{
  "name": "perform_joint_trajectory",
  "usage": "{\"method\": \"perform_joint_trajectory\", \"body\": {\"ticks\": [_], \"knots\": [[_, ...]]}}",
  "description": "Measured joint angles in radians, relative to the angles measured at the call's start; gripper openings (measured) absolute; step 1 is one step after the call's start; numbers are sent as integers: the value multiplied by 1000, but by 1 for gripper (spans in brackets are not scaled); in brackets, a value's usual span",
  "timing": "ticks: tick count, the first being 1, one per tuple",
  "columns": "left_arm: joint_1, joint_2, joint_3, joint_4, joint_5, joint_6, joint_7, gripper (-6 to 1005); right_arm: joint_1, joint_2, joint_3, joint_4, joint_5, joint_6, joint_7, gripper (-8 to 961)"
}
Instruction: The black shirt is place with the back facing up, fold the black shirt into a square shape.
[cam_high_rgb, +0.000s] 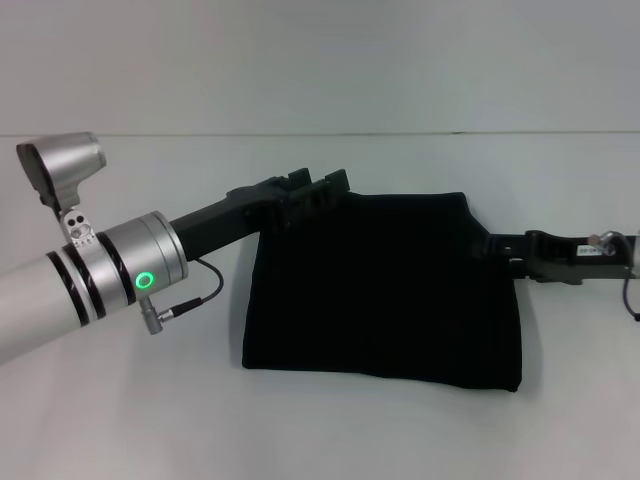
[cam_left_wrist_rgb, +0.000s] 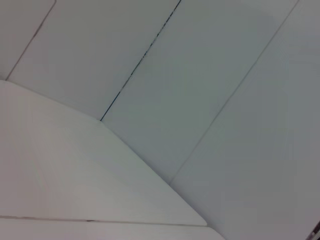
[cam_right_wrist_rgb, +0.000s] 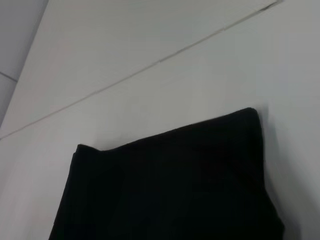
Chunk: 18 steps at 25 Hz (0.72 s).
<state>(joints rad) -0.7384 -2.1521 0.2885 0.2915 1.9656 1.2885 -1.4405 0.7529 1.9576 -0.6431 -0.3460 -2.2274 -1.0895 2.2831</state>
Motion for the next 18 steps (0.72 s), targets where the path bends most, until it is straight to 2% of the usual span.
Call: {"method": "perform_joint_trajectory", "body": {"ticks": [5,12,18], "knots": [[-1,-1,2,0,-3,-12,-8,719,15,22,12,-9,35,48,-20,885],[-4,-5,1,-5,-3,-43,-7,705,26,27,11,-6,184,88,-90,879],[-4,-6,1,-5,-4,-59,-6,692,30,26,11,-14,200,136,-99,879]]}}
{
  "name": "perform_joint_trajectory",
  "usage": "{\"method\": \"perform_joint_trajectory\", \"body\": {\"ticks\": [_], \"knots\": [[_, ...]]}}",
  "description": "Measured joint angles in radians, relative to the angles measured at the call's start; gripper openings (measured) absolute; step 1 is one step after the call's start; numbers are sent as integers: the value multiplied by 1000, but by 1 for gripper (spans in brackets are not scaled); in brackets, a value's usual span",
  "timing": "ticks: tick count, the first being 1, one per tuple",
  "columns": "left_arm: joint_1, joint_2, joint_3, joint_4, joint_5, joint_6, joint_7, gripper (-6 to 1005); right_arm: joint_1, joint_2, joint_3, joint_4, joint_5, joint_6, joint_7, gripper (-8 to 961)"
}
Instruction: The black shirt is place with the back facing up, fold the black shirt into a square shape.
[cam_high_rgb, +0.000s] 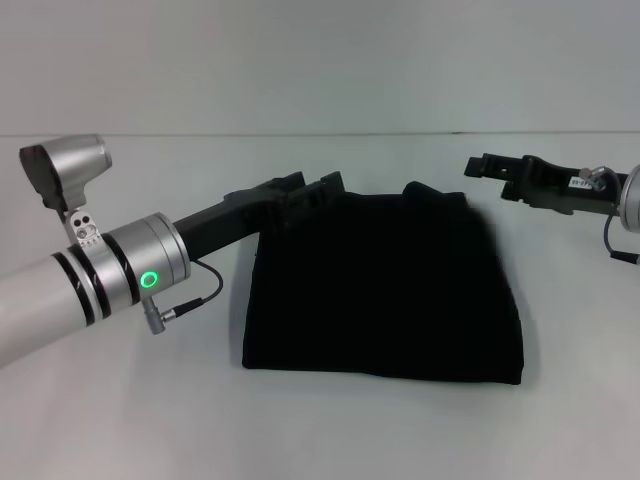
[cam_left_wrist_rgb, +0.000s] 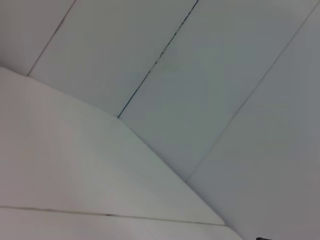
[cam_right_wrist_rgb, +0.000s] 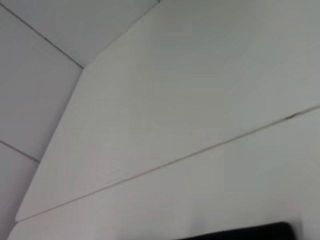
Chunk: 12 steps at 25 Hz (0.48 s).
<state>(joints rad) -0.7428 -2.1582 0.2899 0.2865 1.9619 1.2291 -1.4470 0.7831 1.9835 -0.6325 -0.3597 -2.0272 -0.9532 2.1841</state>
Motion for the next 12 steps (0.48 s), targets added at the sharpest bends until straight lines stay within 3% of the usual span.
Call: {"method": "perform_joint_trajectory", "body": {"ticks": [8,12], "knots": [[-16,-2,-7,2,-3,-84,-5,675,-18,-27,-1,-29,0,24,-6,880],[-58,-2,12,-3,0,-293,-96,667,-29,-53,-5,-37,-2,-26,-3,880]]}}
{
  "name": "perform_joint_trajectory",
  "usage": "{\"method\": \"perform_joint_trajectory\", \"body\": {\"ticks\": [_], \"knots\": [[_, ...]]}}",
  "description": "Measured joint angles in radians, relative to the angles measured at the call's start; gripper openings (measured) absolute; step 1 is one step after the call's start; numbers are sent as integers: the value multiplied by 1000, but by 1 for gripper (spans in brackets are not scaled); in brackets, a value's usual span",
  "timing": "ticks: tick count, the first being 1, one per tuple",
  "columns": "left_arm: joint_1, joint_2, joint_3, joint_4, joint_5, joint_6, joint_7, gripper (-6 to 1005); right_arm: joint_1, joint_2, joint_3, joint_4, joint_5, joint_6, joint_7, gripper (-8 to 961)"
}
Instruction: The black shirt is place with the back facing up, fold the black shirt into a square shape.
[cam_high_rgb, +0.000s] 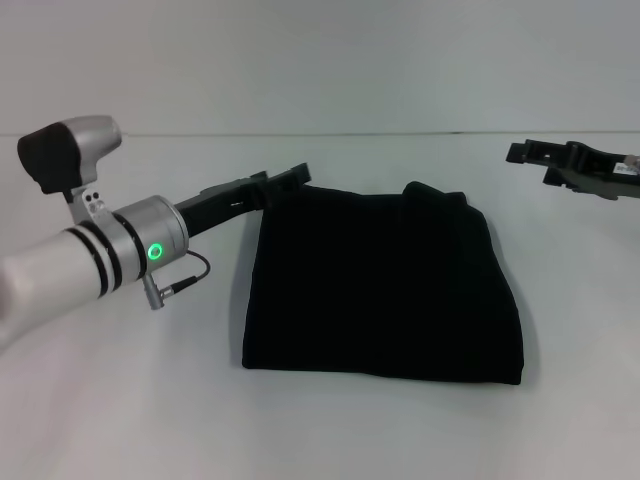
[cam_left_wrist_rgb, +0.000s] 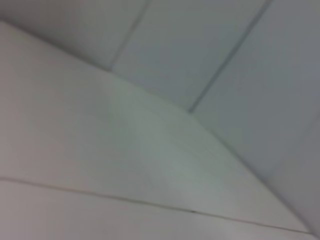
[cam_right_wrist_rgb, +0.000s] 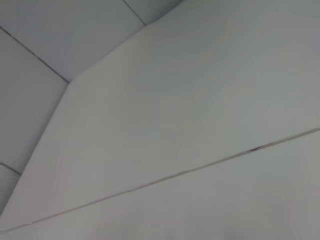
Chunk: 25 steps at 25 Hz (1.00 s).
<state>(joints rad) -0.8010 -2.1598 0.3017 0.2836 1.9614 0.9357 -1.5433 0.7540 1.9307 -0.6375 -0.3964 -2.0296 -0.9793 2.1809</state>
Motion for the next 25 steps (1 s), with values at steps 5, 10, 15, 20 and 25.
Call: {"method": "perform_joint_trajectory", "body": {"ticks": [5,10,15,20,25], "knots": [[-35,4,92,-1,3,-149,-74,656,-7,-6,-3,-13,-3,-26,-4,880],[-50,-1,166,0,1,-238,-109,646,-8,-6,-6,-15,-4,-36,-14,881],[-57,-2,173,-2,-1,-258,-107,635,-8,-5,-6,-15,-4,-37,-14,881],[-67,-2,224,-11,2,-256,-113,624,-6,-7,-3,-15,-3,-36,-15,881],[-73,-2,243,-17,3,-263,-114,614,-1,-8,-5,-15,-3,-36,-14,881]]}}
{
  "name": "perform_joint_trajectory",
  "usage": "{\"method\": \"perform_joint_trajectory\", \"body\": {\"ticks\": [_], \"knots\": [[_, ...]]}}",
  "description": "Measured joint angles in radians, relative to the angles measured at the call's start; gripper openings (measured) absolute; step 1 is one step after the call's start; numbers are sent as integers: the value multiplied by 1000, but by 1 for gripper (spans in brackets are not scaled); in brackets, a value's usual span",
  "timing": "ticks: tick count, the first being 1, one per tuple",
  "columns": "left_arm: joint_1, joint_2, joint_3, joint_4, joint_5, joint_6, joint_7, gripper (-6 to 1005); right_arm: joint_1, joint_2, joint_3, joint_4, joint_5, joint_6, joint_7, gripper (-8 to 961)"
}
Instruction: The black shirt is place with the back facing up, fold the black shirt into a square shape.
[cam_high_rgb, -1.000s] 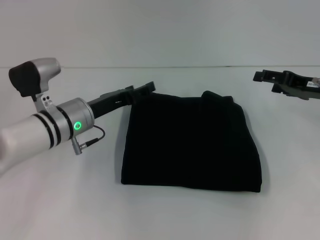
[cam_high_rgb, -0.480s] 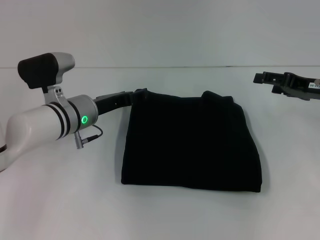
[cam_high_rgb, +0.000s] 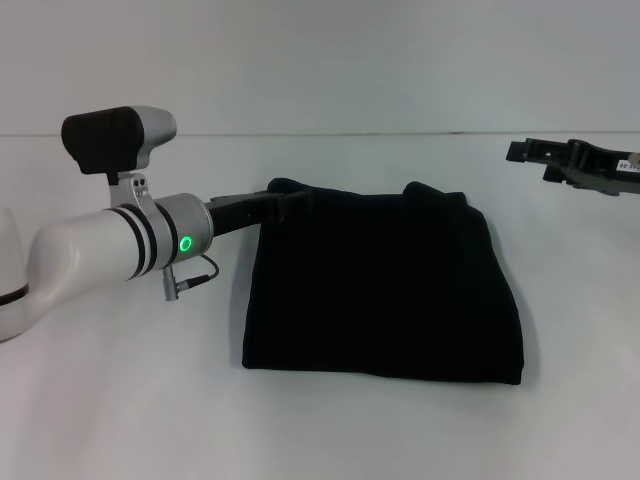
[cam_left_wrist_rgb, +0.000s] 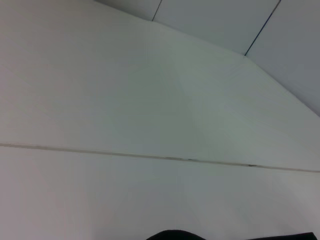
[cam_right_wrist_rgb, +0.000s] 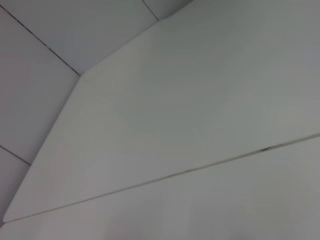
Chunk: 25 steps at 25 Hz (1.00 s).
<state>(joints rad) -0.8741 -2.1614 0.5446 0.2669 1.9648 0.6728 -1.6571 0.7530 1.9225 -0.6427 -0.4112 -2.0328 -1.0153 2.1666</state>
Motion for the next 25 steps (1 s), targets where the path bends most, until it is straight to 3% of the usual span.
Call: {"method": "perform_joint_trajectory", "body": {"ticks": [8,17,22,25], "knots": [[-3,-2,55,0,3,-1,2,597,2,-1,-1,0,1,0,1,880],[6,-6,54,5,-3,-4,16,578,-2,-1,-2,0,2,-1,0,881],[9,-6,52,3,-5,-12,39,379,-6,-1,-2,0,3,-2,-1,880],[10,-8,55,0,-5,-17,46,137,-6,-1,-2,0,2,-2,-2,880]]}}
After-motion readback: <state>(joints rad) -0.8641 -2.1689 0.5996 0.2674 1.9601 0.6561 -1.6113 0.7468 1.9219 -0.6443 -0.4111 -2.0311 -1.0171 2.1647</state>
